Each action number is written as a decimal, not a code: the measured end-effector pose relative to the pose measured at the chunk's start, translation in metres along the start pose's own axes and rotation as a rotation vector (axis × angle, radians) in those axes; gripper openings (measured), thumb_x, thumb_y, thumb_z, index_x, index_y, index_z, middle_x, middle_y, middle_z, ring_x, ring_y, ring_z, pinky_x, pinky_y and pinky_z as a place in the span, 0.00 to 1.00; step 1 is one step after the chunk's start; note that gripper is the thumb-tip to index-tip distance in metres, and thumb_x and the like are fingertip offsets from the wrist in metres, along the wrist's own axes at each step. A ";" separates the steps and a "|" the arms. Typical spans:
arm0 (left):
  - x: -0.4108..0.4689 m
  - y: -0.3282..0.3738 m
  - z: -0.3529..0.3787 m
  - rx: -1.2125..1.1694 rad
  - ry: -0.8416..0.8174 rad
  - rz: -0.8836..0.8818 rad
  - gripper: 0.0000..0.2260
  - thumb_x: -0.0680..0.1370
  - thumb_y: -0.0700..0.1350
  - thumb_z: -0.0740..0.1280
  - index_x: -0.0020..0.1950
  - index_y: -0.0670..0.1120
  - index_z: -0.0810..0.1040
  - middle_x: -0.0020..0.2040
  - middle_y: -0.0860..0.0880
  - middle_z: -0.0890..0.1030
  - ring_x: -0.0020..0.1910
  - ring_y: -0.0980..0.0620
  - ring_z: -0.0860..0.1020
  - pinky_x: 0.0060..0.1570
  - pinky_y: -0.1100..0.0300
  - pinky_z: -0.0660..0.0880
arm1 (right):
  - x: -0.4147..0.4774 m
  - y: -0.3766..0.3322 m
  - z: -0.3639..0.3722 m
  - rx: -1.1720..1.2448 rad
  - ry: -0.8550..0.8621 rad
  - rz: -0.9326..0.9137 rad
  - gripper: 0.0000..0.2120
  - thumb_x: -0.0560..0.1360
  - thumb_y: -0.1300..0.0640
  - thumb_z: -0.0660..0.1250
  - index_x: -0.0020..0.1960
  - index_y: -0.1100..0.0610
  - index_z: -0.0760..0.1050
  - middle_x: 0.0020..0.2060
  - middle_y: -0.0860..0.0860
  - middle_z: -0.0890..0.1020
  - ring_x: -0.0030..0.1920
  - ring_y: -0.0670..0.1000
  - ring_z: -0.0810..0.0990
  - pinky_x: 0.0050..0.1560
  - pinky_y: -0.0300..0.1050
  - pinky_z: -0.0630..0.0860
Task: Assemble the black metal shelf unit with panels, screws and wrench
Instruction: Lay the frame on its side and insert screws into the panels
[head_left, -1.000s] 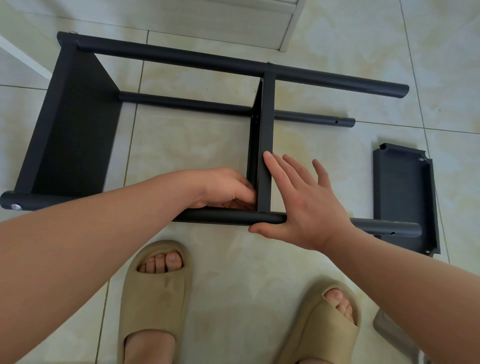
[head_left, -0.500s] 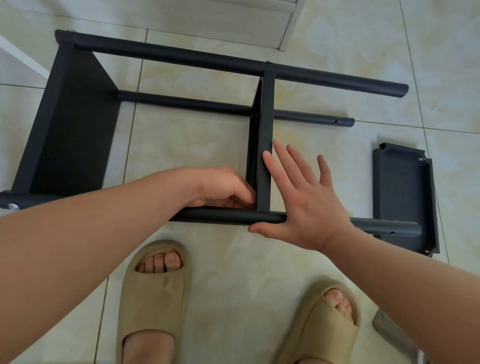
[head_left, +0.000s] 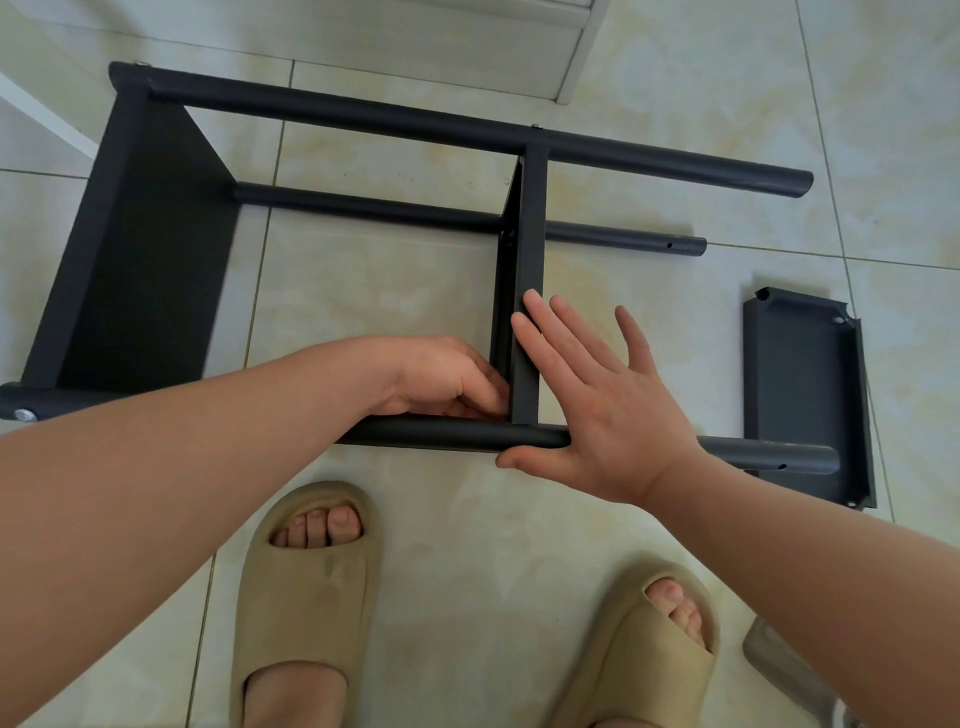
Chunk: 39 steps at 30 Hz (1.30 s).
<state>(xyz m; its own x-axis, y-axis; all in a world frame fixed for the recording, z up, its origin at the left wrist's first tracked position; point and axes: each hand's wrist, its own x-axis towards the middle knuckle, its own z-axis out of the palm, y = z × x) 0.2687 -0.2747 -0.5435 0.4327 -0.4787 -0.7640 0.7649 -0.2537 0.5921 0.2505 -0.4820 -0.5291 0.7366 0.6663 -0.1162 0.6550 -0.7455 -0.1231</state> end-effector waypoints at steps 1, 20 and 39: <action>0.000 0.001 0.000 -0.006 -0.003 -0.005 0.10 0.77 0.32 0.65 0.57 0.33 0.81 0.46 0.40 0.84 0.40 0.50 0.84 0.45 0.61 0.80 | 0.000 0.000 0.000 -0.007 0.005 -0.011 0.51 0.73 0.21 0.50 0.83 0.55 0.50 0.82 0.49 0.49 0.82 0.50 0.49 0.77 0.69 0.50; 0.002 -0.001 0.002 0.041 -0.006 0.003 0.08 0.78 0.33 0.64 0.54 0.35 0.81 0.46 0.40 0.84 0.42 0.49 0.83 0.49 0.59 0.80 | 0.000 0.004 0.005 -0.014 0.058 -0.132 0.47 0.77 0.26 0.52 0.82 0.60 0.55 0.82 0.54 0.53 0.82 0.53 0.51 0.78 0.65 0.54; 0.001 0.000 0.000 0.005 -0.046 -0.008 0.08 0.78 0.31 0.63 0.49 0.38 0.81 0.39 0.44 0.83 0.38 0.51 0.83 0.46 0.60 0.80 | -0.001 0.002 0.003 0.043 0.051 -0.077 0.47 0.75 0.25 0.52 0.82 0.57 0.56 0.82 0.50 0.53 0.82 0.51 0.51 0.74 0.63 0.64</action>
<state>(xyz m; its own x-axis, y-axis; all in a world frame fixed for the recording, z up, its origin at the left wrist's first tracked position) 0.2690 -0.2750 -0.5445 0.4042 -0.5151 -0.7559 0.7655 -0.2618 0.5877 0.2504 -0.4836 -0.5323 0.6926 0.7192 -0.0547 0.7030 -0.6901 -0.1720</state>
